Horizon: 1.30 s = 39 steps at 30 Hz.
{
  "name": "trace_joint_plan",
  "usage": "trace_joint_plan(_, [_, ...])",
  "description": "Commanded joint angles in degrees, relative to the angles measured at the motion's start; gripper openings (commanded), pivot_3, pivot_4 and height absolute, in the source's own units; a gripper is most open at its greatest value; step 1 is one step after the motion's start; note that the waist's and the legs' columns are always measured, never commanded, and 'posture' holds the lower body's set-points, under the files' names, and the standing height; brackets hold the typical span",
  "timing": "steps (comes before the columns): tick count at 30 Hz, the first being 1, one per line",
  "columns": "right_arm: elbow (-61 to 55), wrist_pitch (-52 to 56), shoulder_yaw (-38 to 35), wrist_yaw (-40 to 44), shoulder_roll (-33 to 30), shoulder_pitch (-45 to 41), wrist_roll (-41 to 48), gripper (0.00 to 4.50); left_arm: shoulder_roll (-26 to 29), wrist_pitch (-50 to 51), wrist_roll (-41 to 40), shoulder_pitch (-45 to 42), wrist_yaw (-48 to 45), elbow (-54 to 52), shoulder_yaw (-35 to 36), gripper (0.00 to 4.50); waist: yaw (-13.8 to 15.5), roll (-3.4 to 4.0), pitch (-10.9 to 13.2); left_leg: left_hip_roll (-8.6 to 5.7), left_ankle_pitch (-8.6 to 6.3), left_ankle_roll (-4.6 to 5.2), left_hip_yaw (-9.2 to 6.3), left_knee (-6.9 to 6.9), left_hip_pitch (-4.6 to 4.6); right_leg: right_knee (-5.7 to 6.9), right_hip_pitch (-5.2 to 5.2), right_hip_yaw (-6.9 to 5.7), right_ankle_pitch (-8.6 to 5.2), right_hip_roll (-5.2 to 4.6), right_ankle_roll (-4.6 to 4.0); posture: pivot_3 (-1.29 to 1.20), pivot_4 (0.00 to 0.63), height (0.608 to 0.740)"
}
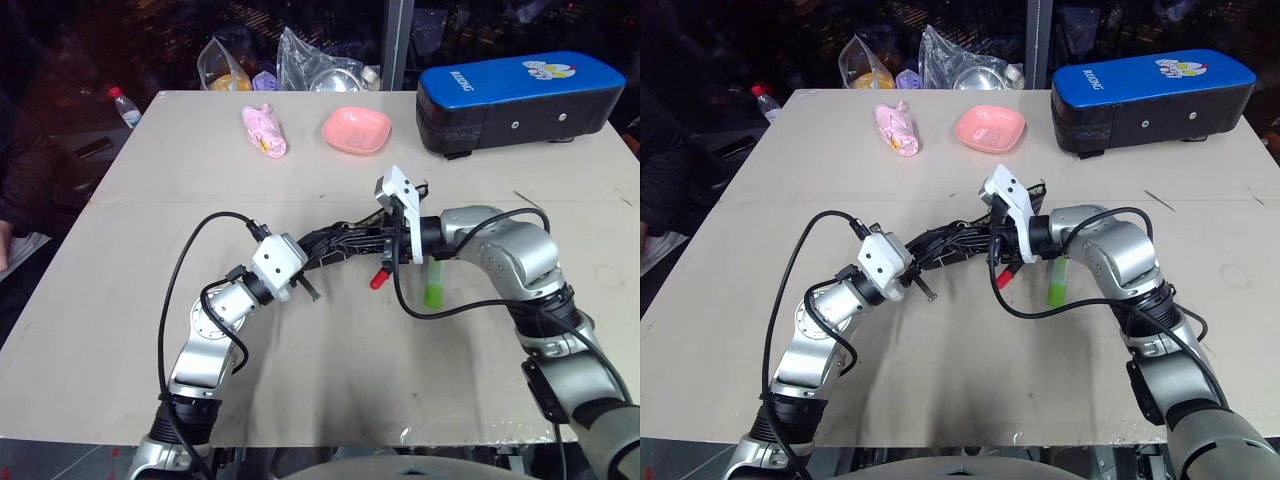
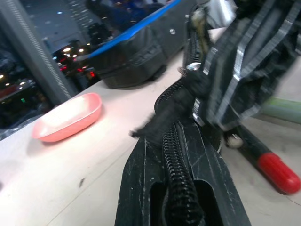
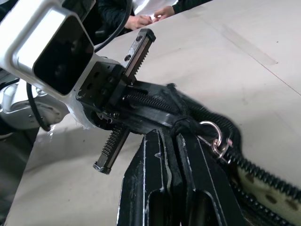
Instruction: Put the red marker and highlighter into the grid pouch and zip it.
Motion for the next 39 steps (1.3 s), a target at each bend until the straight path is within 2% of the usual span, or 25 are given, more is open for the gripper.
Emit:
trace_joint_plan(1, [1.04,-2.36,-0.92,2.69,-0.67,-2.56,0.89,0.00,0.45,-1.47,-1.17,0.47,-2.84,-2.51,-2.48,0.04,0.01,0.00,0.00,0.00,0.00,0.00,0.00,0.00,0.00,0.00,0.00,0.00,0.00,0.00,0.00,0.00,0.150,0.726])
trace_joint_plan(7, [2.24,-2.59,0.66,8.02,-3.40,-3.79,1.17,0.00,1.59,-2.90,-0.50,0.42,-4.18,-1.33,-3.29,0.04,0.07,0.00,0.00,-0.01,0.00,0.00,0.00,-0.02,-0.02,-0.02,-0.01,0.00,0.00,-0.03,0.00,0.00,0.150,0.726])
trace_joint_plan(12, [-2.96,-0.53,3.62,12.21,-4.43,-2.81,3.31,0.00,-0.67,-1.57,-0.13,-1.29,-1.74,0.17,-3.25,0.04,0.10,0.00,0.00,-0.01,0.00,0.00,0.00,-0.02,-0.04,-0.02,-0.02,-0.01,0.00,-0.06,0.00,0.00,0.150,0.726])
trace_joint_plan(17, [-6.70,0.82,4.54,9.88,-3.46,-0.95,3.62,0.00,-2.01,-0.71,-0.45,-1.23,-0.96,-0.12,-3.20,0.04,0.06,0.00,0.00,-0.01,0.00,0.00,-0.01,-0.01,-0.18,-0.02,-0.14,-0.01,0.01,-0.12,0.01,0.00,0.150,0.726])
trace_joint_plan(23, [-7.28,0.73,2.10,6.33,-3.82,0.15,2.97,0.00,-2.82,0.12,-0.21,-0.96,-0.35,-0.66,-3.57,0.04,0.11,0.00,0.00,-0.02,0.00,0.00,-0.01,0.01,-0.23,-0.02,-0.18,-0.02,0.01,-0.07,0.01,0.00,0.150,0.726])
trace_joint_plan(26, [-8.17,1.00,0.57,6.52,-5.83,0.71,3.83,0.85,-3.28,0.52,-0.18,-1.33,0.59,-0.46,-3.06,0.00,0.20,0.00,0.00,-0.05,0.00,0.00,-0.02,0.02,-0.26,-0.02,-0.18,-0.05,0.01,-0.08,0.02,0.00,0.150,0.726])
trace_joint_plan(30, [-11.21,0.94,-3.51,3.14,-8.89,2.51,4.10,2.79,-3.16,0.80,-0.01,-1.69,1.69,-0.31,-2.07,0.00,0.28,-0.01,0.00,-0.05,0.00,0.00,-0.05,0.04,-0.29,-0.02,-0.18,-0.07,0.01,-0.09,0.02,0.00,0.150,0.726])
trace_joint_plan(32, [-14.01,3.12,-5.75,4.71,-12.24,3.52,7.00,3.78,-2.62,0.74,0.22,-1.75,1.72,-0.45,-1.88,0.00,0.27,-0.01,0.00,-0.05,0.00,0.00,-0.07,0.09,-0.36,-0.02,-0.19,-0.10,0.01,-0.08,0.02,0.00,0.150,0.726])
trace_joint_plan(34, [-16.65,6.02,-9.01,6.83,-16.73,4.29,10.80,3.78,-1.92,0.49,0.64,-1.90,1.59,-0.57,-1.78,0.00,0.26,-0.01,0.00,-0.06,0.00,0.01,-0.14,0.23,-0.57,-0.02,-0.29,-0.17,0.01,-0.07,0.02,0.00,0.150,0.726])
trace_joint_plan(37, [-16.28,8.08,-14.06,4.45,-19.54,4.31,13.32,3.78,-1.29,0.16,0.81,-2.34,1.76,-0.51,-1.58,0.00,0.14,-0.01,0.00,-0.05,0.00,0.01,-0.21,0.33,-0.70,-0.03,-0.32,-0.23,0.01,-0.11,0.02,0.00,0.150,0.726])
trace_joint_plan(39, [-14.43,8.26,-16.26,1.76,-19.77,4.29,13.21,3.24,-1.13,0.00,0.89,-2.61,1.94,-0.30,-1.41,0.00,0.14,-0.01,-0.01,0.00,0.00,0.01,-0.21,0.37,-0.70,-0.03,-0.31,-0.24,0.03,-0.25,0.00,0.00,0.150,0.726])
